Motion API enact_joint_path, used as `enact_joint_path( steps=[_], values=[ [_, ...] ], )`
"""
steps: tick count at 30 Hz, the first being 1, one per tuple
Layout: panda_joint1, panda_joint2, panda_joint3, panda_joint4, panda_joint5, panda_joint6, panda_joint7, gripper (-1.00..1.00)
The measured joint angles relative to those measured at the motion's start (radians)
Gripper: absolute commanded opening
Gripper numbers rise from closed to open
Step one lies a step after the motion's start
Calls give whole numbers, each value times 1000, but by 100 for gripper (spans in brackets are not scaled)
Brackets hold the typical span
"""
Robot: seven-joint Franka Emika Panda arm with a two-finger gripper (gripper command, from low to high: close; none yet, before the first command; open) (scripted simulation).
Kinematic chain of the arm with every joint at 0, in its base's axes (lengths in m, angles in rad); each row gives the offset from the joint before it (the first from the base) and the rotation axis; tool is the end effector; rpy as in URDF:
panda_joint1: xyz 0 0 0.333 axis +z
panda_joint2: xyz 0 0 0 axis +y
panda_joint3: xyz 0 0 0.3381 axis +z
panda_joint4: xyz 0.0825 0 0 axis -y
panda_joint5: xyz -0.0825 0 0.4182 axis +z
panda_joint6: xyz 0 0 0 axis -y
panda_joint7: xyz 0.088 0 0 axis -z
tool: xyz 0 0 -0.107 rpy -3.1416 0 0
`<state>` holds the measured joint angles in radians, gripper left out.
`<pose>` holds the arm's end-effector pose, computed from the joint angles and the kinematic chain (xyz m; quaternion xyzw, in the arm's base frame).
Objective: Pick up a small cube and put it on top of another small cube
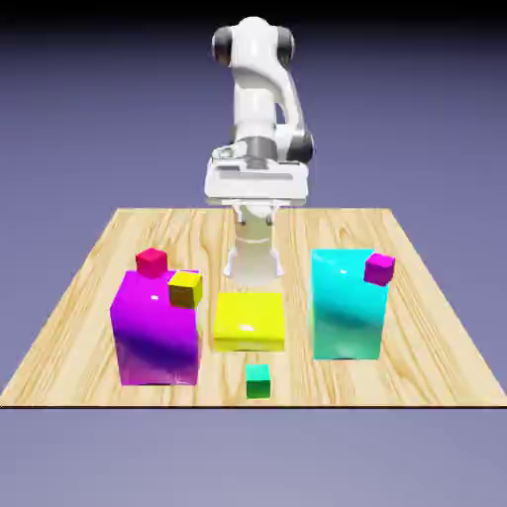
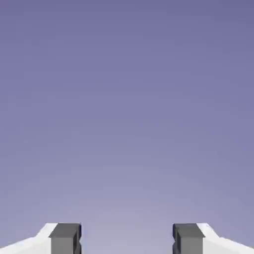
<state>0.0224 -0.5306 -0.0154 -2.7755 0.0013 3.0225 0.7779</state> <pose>0.4161 0.0027 0.4552 -0.8571 0.3489 -0.3486 0.1490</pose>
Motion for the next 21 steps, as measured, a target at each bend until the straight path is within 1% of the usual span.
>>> enact_joint_path(
  steps=[21],
  values=[
    [-467,744,470,337,-12,-388,913,0]
  ],
)
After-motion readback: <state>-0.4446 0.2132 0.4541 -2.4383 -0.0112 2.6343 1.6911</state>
